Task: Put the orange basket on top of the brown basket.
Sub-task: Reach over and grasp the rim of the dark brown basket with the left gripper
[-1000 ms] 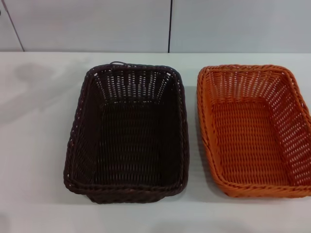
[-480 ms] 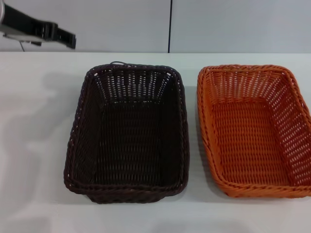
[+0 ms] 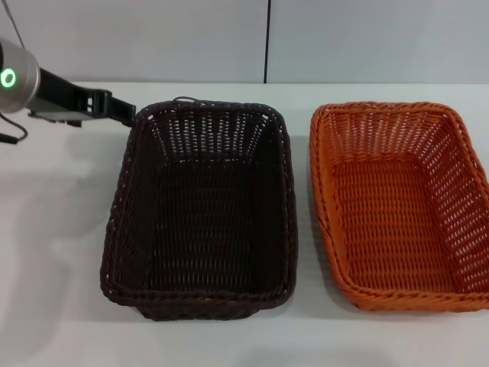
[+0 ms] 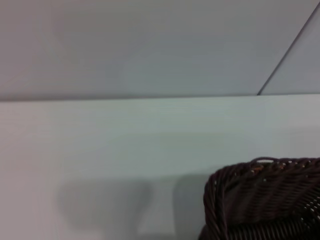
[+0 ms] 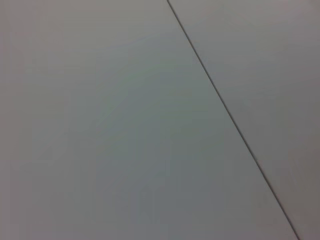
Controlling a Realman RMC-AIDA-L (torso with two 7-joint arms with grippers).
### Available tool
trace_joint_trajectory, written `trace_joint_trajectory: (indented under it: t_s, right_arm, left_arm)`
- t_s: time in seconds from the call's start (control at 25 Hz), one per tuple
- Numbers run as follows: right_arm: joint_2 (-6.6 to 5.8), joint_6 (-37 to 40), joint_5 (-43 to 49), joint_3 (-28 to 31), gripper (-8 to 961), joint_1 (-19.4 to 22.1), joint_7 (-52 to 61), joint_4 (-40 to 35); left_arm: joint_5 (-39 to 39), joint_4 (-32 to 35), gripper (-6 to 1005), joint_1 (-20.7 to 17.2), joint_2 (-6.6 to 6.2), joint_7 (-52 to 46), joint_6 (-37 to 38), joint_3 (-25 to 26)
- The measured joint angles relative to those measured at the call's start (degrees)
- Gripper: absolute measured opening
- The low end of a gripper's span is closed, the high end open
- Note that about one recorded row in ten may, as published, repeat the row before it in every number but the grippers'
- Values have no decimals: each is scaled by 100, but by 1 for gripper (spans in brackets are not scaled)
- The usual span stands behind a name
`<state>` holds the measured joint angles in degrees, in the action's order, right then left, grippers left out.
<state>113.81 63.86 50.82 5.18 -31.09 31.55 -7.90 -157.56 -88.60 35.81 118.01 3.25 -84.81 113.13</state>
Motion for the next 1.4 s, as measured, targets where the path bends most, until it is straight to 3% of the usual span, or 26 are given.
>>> trace_joint_trajectory:
  t_s: [0.6, 1.4]
  right_arm:
    - [-52, -32, 1, -132, 666, -3, 0, 48]
    - [-54, -133, 32, -131, 666, -49, 0, 53]
  left_arm:
    - [335, 487, 835, -320, 18, -63, 310, -183]
    - [485, 1401, 829, -328, 17, -12, 825, -583]
